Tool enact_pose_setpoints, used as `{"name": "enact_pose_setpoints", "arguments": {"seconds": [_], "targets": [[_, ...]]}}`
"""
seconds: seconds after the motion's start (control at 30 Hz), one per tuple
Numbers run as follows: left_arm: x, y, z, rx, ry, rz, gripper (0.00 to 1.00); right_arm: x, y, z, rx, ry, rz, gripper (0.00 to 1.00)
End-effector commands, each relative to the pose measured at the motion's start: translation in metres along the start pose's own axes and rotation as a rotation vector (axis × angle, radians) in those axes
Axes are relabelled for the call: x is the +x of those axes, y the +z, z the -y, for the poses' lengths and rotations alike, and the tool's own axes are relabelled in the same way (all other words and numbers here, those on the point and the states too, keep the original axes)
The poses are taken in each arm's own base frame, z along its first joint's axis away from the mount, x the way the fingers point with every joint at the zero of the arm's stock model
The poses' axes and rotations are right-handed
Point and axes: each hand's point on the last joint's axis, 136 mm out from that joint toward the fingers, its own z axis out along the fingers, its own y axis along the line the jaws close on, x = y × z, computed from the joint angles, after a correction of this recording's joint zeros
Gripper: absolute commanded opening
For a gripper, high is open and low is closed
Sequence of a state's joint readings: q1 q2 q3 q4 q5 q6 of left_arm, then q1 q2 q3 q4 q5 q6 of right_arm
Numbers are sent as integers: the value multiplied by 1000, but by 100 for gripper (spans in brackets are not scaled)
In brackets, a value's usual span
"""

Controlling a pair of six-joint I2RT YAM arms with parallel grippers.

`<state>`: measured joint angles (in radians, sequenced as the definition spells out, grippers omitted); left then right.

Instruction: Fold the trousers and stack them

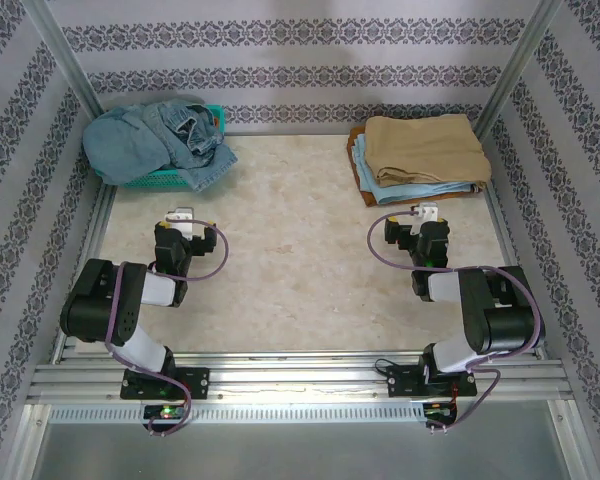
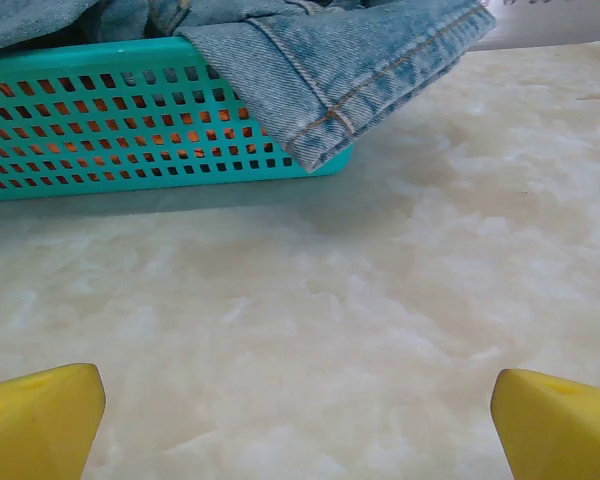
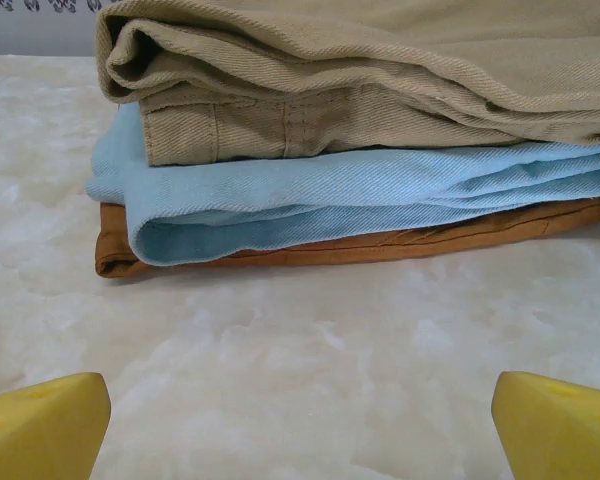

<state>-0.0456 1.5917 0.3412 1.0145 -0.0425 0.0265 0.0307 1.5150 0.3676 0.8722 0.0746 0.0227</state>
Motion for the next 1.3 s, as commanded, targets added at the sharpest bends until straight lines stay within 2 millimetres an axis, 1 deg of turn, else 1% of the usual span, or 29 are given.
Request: {"name": "enact_pose_setpoints", "arguments": {"seconds": [0.0,0.1,0.93,1.1,1.27], "targets": [[-5,-1,1,14,13,23,100,-15,1,-1,7,-9,47,98],[-5,4,-9,-41,-7,-2,99,-16,1,-1,8,-8,48,98],[-5,4,-10,-48,-9,1,99,-15,1,-1,2,-1,47,98],[-4,2,-27,-149,-48,2,99,-15,2,1,-15,13,43,98],[-5,1,-32,-171,-60,3,99,-15,2,1,-15,16,40,98]]}}
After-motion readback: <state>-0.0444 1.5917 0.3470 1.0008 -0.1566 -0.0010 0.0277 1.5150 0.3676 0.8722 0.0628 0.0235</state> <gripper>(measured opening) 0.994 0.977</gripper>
